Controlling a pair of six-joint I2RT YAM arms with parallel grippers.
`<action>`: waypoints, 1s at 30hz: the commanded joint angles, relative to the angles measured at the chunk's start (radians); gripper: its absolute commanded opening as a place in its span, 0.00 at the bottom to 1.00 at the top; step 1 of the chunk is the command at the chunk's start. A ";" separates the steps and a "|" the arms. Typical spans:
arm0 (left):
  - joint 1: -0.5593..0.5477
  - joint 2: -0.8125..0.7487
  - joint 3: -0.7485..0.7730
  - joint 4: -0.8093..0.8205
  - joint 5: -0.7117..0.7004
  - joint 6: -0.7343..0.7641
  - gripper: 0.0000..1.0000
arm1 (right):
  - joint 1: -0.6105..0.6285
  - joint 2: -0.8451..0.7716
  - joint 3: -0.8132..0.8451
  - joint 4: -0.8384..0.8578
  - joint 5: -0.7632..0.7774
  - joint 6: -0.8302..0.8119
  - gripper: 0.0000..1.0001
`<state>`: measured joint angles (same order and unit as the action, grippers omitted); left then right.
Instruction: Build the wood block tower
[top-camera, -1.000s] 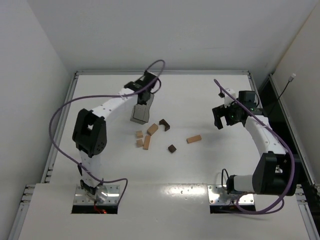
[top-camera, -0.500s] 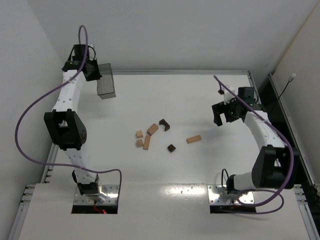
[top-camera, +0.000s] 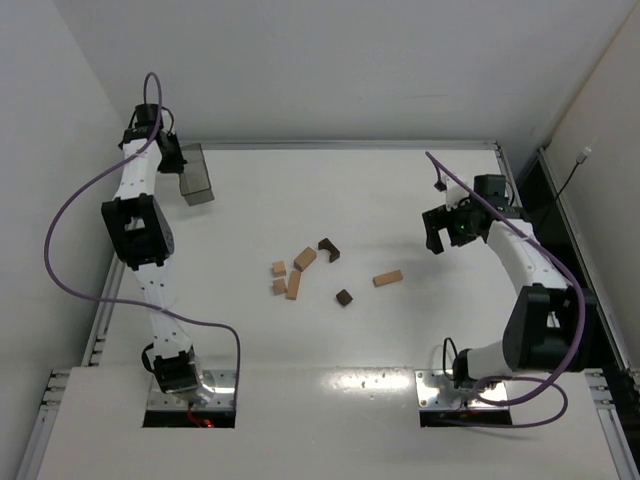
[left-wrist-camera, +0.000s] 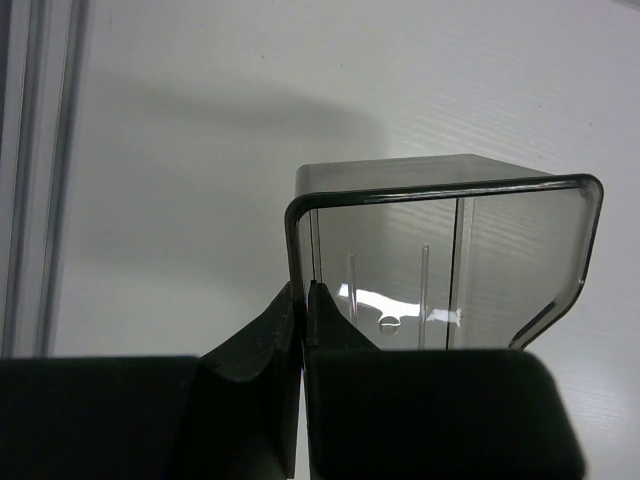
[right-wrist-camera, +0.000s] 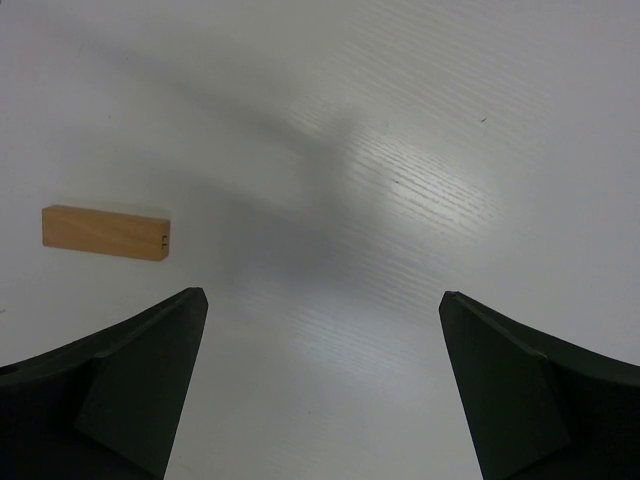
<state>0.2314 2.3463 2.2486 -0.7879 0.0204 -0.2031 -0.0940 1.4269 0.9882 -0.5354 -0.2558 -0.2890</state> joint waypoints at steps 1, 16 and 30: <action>0.009 0.039 0.126 0.026 0.013 0.040 0.00 | 0.005 0.013 0.044 -0.004 -0.026 -0.010 1.00; 0.074 0.139 0.129 0.081 -0.114 0.269 0.00 | 0.005 0.032 0.053 -0.023 -0.036 -0.019 1.00; 0.140 0.194 0.129 0.081 0.059 0.507 0.06 | 0.005 0.050 0.072 -0.023 -0.054 -0.019 1.00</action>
<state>0.3634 2.5359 2.3425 -0.7338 0.0162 0.2241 -0.0940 1.4700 1.0058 -0.5652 -0.2749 -0.2958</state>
